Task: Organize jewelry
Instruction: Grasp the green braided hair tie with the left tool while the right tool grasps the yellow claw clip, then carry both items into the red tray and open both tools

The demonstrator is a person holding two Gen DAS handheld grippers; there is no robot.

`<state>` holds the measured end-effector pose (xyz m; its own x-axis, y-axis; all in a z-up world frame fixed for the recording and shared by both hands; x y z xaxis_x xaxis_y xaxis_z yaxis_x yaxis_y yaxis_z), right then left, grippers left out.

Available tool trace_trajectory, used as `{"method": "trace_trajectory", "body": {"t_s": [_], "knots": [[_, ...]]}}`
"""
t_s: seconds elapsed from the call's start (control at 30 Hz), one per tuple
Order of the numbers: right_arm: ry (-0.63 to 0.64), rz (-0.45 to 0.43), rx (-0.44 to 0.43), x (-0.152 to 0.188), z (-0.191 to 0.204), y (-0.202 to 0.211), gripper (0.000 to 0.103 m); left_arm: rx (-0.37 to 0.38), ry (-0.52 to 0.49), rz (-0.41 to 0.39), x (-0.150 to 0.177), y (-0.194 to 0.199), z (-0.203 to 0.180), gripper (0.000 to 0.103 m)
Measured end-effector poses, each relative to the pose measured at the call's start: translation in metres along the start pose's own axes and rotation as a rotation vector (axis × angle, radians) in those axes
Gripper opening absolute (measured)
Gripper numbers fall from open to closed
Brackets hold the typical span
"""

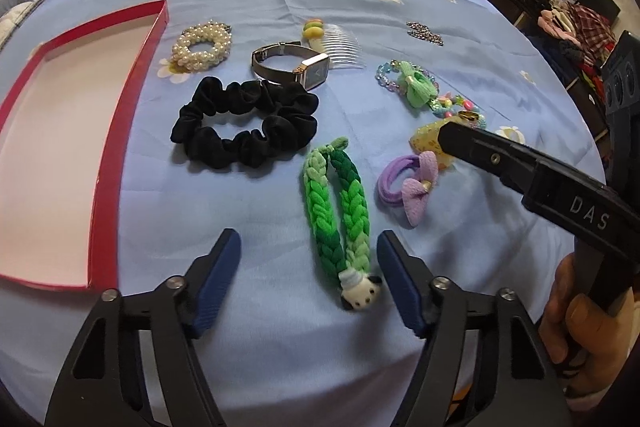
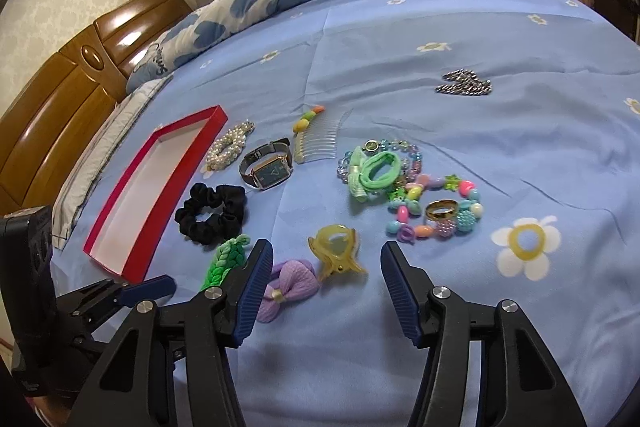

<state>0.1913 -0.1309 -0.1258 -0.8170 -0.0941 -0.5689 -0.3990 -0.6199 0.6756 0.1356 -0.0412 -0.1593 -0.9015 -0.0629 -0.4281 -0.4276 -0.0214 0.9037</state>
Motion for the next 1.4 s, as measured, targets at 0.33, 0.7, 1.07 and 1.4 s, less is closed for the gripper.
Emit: {"method": "trace_trajectory", "body": {"t_s": [0.33, 0.7, 1.07, 1.4], "knots": [[-0.027, 0.039, 0.008, 0.005, -0.013, -0.016, 0.028, 0.064, -0.006, -0.001, -0.006, -0.003, -0.005, 0.019], [-0.015, -0.01, -0.019, 0.0, 0.005, 0.009, 0.027, 0.086, 0.057, -0.054, -0.01, 0.033, 0.02, 0.018], [0.059, 0.024, -0.098, -0.001, 0.065, -0.01, 0.027, 0.04, 0.144, -0.093, -0.011, 0.054, 0.072, 0.018], [0.144, 0.078, -0.198, -0.002, 0.134, -0.041, 0.027, -0.025, 0.239, -0.104, -0.008, 0.062, 0.14, 0.018]]}}
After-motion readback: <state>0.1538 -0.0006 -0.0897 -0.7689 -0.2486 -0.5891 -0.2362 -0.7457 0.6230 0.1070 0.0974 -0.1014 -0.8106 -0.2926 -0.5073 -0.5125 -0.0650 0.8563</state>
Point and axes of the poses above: each gripper's, at about its wrist camera, not at the fingertips, and y roughly against the way its jaws point, z to its left, x to its underside, the point moved 10 cm from there along -y, roughly the way its jaws point, and after that the axes turned 12 degrees about -x, right-handed, at the moved point
